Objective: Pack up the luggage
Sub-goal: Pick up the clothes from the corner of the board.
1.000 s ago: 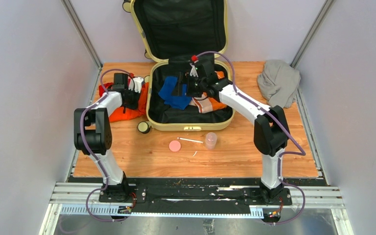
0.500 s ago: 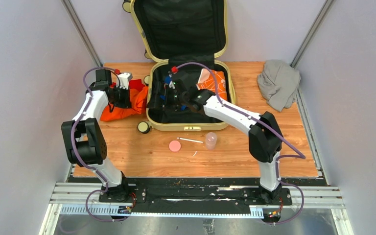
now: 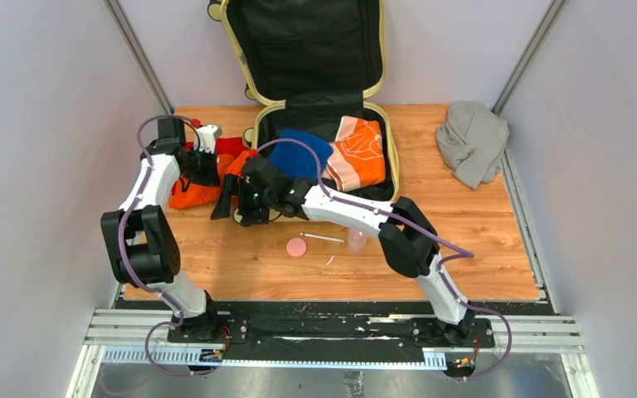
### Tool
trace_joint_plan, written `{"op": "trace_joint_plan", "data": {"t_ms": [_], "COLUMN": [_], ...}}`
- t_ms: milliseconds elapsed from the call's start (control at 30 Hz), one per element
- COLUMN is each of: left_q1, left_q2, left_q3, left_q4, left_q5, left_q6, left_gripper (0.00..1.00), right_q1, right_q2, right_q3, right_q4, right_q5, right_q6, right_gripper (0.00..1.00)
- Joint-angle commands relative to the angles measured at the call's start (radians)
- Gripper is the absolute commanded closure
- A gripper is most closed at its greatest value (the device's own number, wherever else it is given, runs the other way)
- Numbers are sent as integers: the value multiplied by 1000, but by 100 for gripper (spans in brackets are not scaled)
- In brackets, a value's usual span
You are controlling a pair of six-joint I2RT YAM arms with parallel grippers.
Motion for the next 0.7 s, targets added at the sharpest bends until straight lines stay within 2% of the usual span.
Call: {"op": "trace_joint_plan", "data": {"t_ms": [0, 367, 667], "left_q1": [23, 39, 39], "left_q2": [-54, -103, -98], "left_q3": [48, 52, 56], "left_q4": [-49, -90, -132], "left_q5": [-1, 21, 75], "left_q6": [21, 31, 29], "left_gripper": [100, 100, 100], "right_q1": [10, -8, -22], "right_q2": [39, 177, 241], "right_q3": [49, 195, 263], "right_q4": [-39, 25, 4], "right_q5": [85, 148, 307], "right_q6": [48, 152, 142], "right_gripper": [4, 5, 6]}}
